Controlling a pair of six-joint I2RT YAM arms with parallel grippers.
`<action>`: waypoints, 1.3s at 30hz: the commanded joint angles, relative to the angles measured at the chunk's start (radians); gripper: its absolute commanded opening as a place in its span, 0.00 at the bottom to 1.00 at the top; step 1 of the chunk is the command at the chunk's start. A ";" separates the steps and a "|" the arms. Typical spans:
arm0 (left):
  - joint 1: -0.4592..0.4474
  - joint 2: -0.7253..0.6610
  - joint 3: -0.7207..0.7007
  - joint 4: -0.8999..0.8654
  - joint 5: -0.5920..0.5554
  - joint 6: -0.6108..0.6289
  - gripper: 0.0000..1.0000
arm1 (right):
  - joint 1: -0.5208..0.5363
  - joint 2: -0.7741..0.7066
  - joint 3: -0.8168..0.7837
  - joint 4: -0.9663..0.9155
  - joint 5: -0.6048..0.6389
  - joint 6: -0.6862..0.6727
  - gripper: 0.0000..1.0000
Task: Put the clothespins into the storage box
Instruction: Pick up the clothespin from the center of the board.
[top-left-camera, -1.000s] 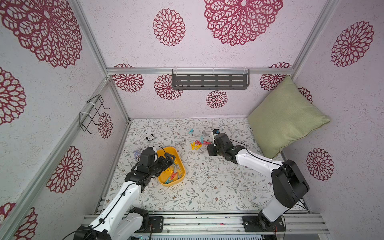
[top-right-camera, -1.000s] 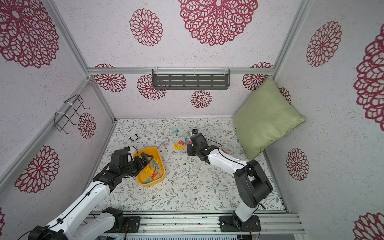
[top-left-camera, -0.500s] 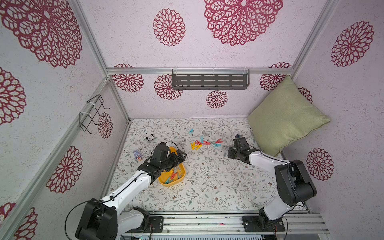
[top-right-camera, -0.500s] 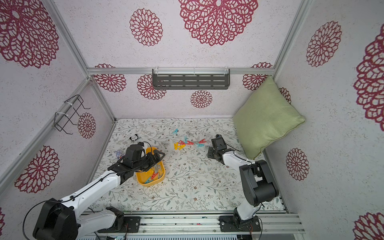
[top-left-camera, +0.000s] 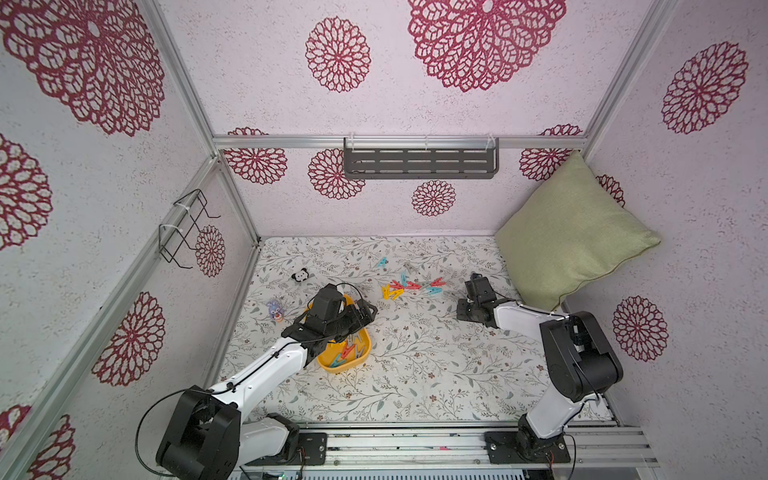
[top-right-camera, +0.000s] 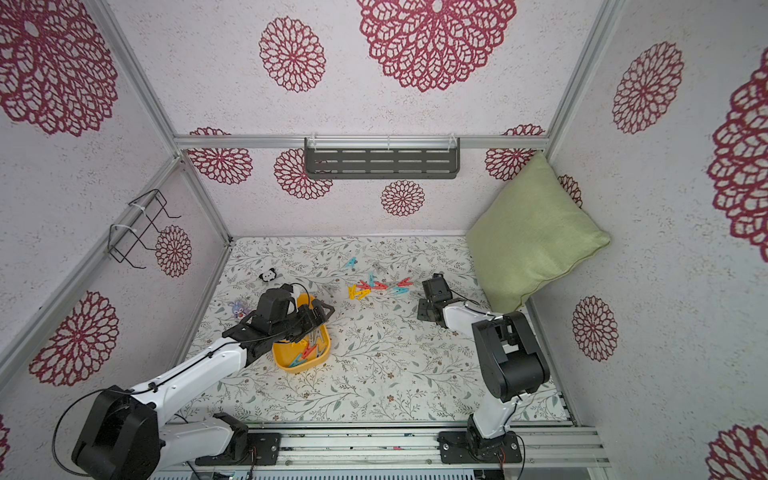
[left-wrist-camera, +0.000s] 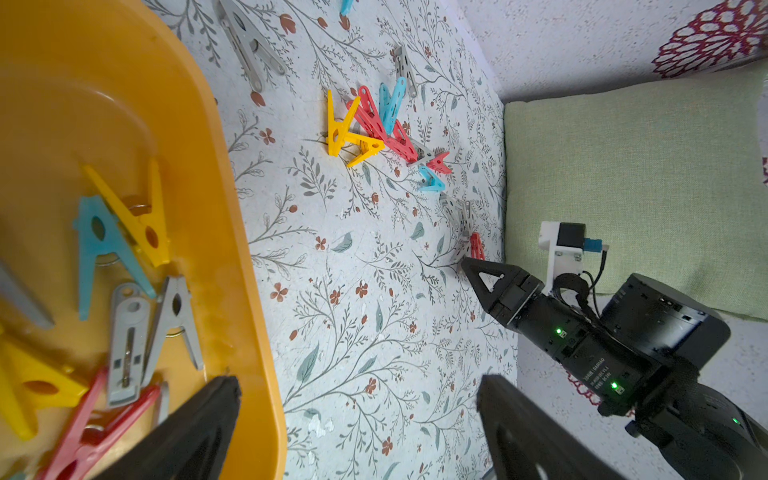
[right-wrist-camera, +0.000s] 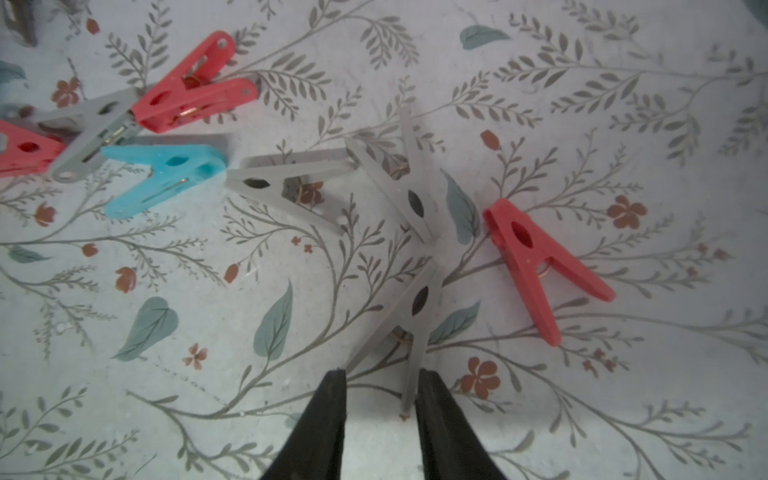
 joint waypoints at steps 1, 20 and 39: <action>-0.011 0.017 0.030 0.025 -0.011 0.003 0.97 | -0.013 0.014 0.013 0.022 0.033 -0.017 0.34; -0.012 0.039 0.027 0.037 -0.011 0.000 0.97 | -0.024 0.066 0.029 0.041 0.024 -0.007 0.12; 0.028 -0.097 0.011 -0.076 -0.075 0.051 0.97 | 0.184 -0.085 -0.009 0.059 -0.098 0.062 0.02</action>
